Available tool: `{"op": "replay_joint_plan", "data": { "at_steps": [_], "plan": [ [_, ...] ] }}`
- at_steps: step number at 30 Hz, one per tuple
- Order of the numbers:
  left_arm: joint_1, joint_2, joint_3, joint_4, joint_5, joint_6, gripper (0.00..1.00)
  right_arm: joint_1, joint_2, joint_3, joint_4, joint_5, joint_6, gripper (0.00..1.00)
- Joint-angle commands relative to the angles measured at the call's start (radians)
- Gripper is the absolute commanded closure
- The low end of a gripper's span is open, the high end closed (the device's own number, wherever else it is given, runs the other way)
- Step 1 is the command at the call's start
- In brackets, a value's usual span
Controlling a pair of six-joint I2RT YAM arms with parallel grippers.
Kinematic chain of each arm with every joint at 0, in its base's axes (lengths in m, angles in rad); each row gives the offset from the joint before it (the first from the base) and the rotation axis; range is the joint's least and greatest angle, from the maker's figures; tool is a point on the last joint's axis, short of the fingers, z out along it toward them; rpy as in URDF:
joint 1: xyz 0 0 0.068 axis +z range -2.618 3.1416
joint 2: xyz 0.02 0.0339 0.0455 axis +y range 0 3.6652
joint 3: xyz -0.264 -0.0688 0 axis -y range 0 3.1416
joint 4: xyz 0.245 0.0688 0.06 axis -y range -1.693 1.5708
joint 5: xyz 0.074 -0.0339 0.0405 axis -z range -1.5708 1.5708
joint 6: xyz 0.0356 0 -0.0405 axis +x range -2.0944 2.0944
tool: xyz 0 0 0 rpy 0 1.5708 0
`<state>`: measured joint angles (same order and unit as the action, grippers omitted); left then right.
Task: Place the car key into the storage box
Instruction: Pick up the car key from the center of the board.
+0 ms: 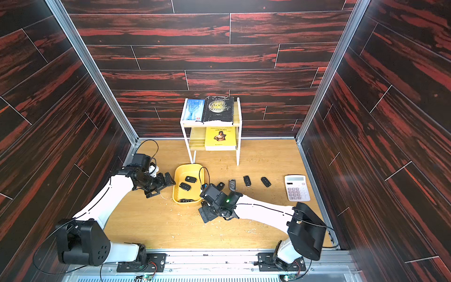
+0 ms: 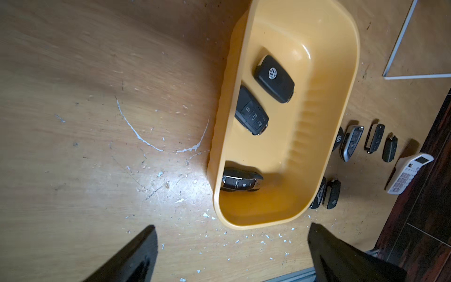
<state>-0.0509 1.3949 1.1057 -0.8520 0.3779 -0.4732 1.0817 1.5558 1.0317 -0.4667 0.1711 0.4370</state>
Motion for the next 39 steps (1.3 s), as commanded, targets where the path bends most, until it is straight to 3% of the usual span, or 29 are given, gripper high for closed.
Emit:
{"op": "replay_joint_plan", "data": {
  "at_steps": [1,9,32,35,39],
  "plan": [
    [-0.001,-0.009,0.008,0.004,-0.005,0.016,0.01,0.0,0.036,-0.002,0.053,0.019,0.013,0.11],
    [-0.003,0.057,-0.009,0.029,0.011,0.012,0.04,0.0,0.159,0.062,0.075,0.037,-0.003,0.17],
    [-0.003,0.015,-0.043,0.073,0.025,0.005,0.04,0.0,0.332,0.145,0.107,0.149,-0.026,0.24],
    [-0.003,0.012,-0.043,0.071,0.024,0.007,0.04,0.0,0.345,0.146,0.11,0.156,-0.032,0.33],
    [-0.003,0.009,-0.042,0.066,0.02,0.008,0.04,0.0,0.346,0.139,0.111,0.151,-0.032,0.38]
  ]
}}
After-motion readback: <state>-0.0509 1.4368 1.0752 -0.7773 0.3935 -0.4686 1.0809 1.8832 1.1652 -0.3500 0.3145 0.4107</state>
